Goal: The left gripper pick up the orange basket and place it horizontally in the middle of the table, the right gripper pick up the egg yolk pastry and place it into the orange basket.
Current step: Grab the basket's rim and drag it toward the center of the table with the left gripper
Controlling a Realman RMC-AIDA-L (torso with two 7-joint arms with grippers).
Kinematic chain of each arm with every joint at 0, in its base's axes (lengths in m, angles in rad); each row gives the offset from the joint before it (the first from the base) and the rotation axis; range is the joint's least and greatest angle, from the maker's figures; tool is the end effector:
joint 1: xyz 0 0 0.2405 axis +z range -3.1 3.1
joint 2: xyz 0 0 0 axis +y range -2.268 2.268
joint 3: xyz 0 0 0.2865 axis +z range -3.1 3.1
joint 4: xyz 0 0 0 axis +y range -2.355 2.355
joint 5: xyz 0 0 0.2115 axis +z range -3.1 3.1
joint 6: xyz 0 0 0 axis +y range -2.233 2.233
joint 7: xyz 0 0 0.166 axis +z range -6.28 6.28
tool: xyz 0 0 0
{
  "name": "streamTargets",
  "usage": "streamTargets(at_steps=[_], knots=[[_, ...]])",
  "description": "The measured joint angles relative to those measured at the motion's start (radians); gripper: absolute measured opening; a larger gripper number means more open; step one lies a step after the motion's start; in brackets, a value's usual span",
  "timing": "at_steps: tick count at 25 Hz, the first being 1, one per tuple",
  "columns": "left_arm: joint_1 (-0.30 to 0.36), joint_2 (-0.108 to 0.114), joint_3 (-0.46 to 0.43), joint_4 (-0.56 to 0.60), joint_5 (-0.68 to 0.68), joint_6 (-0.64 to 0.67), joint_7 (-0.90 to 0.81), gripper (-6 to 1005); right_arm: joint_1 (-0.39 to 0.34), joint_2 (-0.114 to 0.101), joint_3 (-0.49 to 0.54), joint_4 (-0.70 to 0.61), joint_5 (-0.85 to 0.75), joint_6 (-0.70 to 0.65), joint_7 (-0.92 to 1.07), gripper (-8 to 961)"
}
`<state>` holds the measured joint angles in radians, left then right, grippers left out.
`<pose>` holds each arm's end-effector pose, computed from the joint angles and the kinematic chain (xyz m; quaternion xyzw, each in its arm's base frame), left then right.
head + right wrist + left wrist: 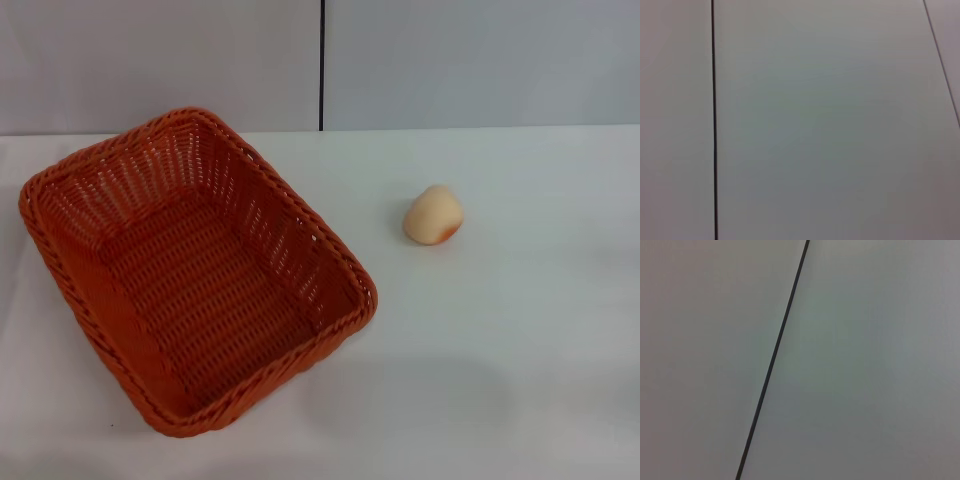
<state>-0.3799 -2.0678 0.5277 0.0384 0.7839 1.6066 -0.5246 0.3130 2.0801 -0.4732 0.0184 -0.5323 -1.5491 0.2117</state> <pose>-0.3588 0.3202 0.0514 -0.5755 -0.2047 -0.4813 0.6287 0.4158 0.2800 0.0692 -0.4790 0.2148 0.3312 0.7840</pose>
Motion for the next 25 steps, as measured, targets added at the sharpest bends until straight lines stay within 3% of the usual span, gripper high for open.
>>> streamTargets(at_steps=[18,19,23,25], knots=[[-0.005,-0.001,0.004,0.002,0.002,-0.004,-0.02,864,0.009,0.0,0.002,0.0,0.0,0.005,0.0,596],[-0.004,0.011,0.053,0.04,0.015,-0.026,-0.141,864,0.01,0.0,0.002,0.0,0.0,0.006,0.0,596],[0.006,0.023,0.155,0.176,0.037,-0.097,-0.359,864,0.01,0.0,0.001,0.0,-0.005,0.006,0.001,595],[0.014,0.042,0.213,0.268,0.066,-0.144,-0.494,864,0.011,0.001,0.001,0.003,-0.006,0.006,0.001,595]])
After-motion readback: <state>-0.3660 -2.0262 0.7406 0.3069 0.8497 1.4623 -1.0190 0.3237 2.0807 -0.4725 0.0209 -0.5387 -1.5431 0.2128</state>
